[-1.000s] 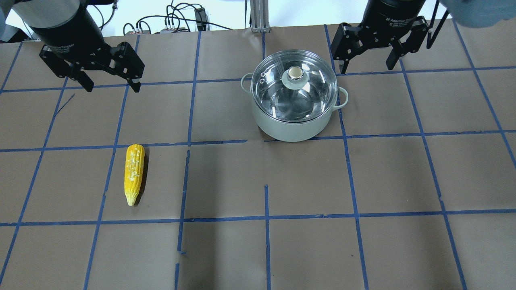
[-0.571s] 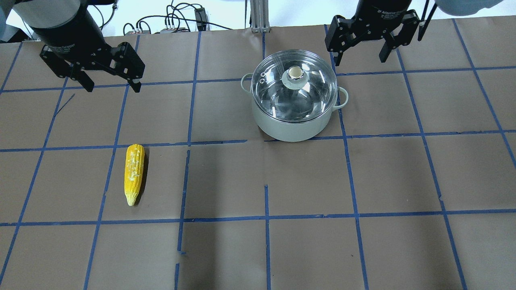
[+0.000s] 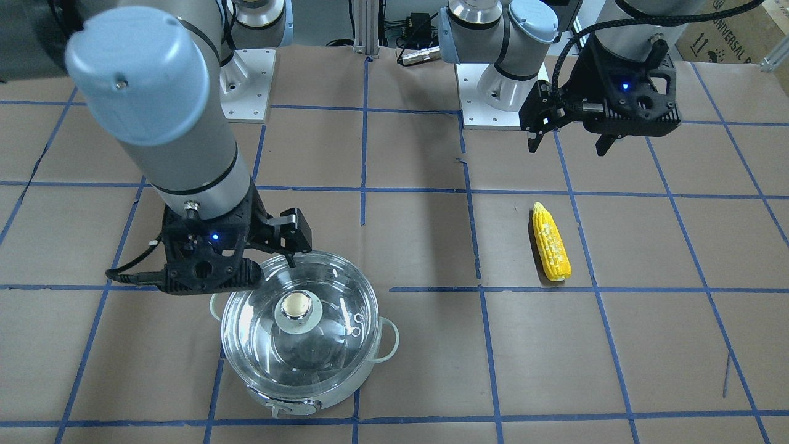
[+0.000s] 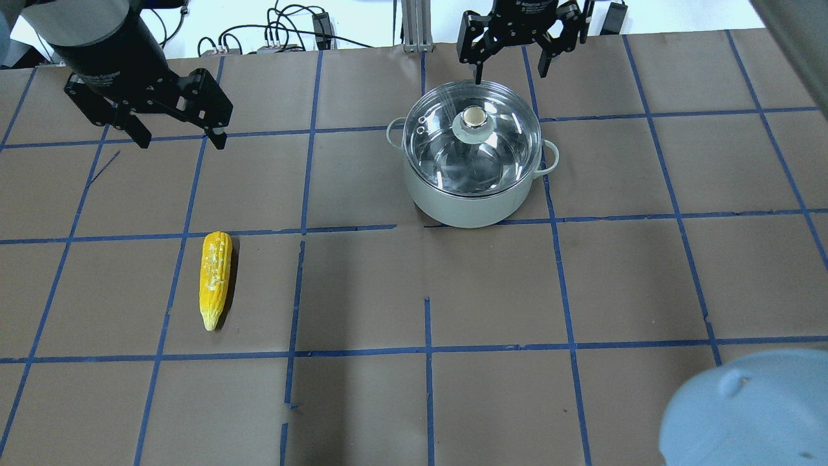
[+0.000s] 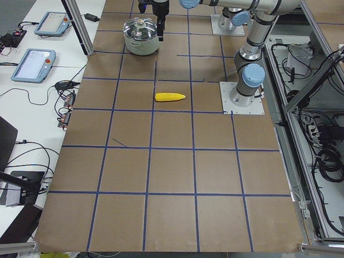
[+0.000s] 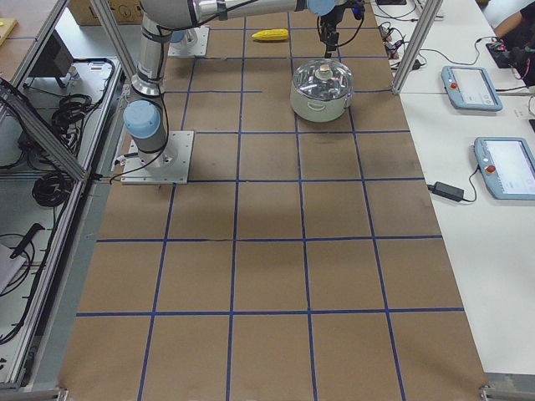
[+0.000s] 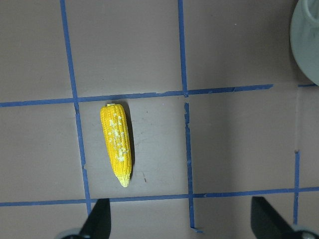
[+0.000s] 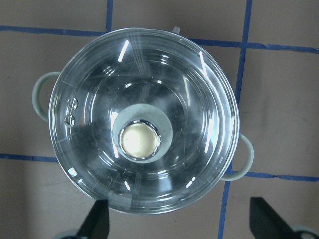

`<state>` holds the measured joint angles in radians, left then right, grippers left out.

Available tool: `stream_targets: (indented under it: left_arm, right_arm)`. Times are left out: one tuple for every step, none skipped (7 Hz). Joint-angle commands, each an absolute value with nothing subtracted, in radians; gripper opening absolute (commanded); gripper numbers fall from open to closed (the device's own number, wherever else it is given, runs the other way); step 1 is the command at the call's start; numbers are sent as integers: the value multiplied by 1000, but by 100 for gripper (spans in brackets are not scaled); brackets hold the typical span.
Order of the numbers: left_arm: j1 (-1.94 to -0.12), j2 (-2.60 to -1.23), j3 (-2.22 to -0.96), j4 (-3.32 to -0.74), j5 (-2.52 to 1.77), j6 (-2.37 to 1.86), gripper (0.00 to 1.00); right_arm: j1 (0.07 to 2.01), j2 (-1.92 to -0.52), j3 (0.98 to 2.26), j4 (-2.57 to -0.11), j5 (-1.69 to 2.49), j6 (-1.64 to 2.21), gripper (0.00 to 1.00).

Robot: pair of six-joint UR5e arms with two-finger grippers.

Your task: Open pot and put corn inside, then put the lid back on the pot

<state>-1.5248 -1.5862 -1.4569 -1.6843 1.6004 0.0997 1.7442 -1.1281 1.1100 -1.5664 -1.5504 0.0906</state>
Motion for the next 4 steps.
stream_targets:
  left_arm:
    - [-1525,-1586,-1457,-1684,1600,100,100]
    - [-1525,-1588,-1456,-1684,1598,100,100]
    - [-1525,-1588,-1456,-1684,1598,100,100]
    - [-1525,-1589,-1454,-1684,1598,100,100]
  right_arm:
    - [1759,-1062,1108,-1655,-1552,109,98]
    - [1759,-1043,1115,-1693,-1554,109,98]
    - [1759,-1029,1120,-1712,-1555,106,97]
    - [1759,-1022,1121,-1712,-1554,101,97]
